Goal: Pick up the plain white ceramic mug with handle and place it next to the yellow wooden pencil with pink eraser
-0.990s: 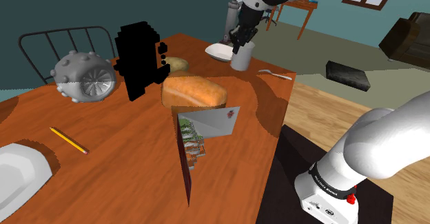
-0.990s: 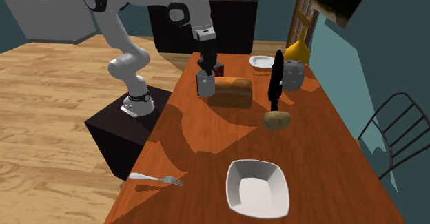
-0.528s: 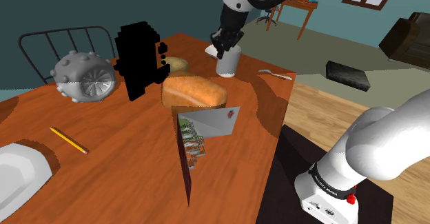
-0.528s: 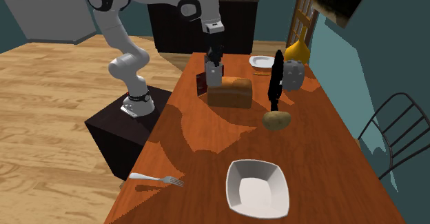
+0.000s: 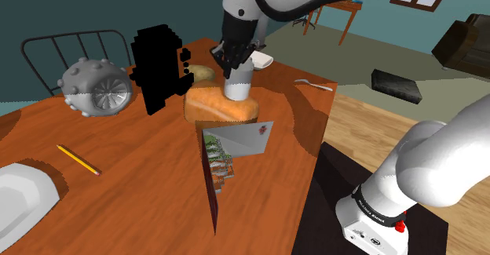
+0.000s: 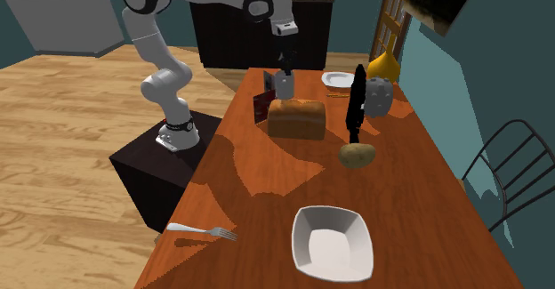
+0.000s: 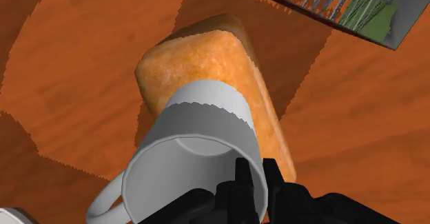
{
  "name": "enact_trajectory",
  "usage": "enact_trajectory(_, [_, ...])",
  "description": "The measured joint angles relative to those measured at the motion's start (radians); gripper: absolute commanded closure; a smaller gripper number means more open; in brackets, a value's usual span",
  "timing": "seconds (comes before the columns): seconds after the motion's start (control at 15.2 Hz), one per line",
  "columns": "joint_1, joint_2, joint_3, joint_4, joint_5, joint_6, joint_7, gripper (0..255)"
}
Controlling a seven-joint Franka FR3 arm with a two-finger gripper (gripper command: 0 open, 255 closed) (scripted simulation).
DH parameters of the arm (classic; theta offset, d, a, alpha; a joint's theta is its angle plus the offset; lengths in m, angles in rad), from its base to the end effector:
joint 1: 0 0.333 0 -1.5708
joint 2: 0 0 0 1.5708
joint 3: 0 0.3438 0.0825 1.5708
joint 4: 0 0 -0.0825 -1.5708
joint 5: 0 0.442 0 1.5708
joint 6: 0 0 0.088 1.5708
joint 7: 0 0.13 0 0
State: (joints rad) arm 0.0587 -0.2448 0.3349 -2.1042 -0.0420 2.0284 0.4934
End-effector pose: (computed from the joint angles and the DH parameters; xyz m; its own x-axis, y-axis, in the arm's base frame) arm 0.5102 0.2188 0.5190 0.9781 -0.0823 0.1913 -0.0902 -0.9954 0.0329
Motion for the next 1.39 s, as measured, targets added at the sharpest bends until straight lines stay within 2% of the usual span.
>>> enact_trajectory(0.46, [0.051, 0.135, 0.117, 0.155, -0.061, -0.046, 0.193, 255])
enact_trajectory(0.86, [0.119, 0.3, 0.203, 0.338, -0.159, -0.11, 0.366, 255])
enact_trajectory(1.12, [0.189, 0.425, 0.239, 0.476, -0.238, -0.162, 0.474, 255])
enact_trajectory(1.39, [0.299, 0.583, 0.256, 0.672, -0.331, -0.245, 0.575, 255])
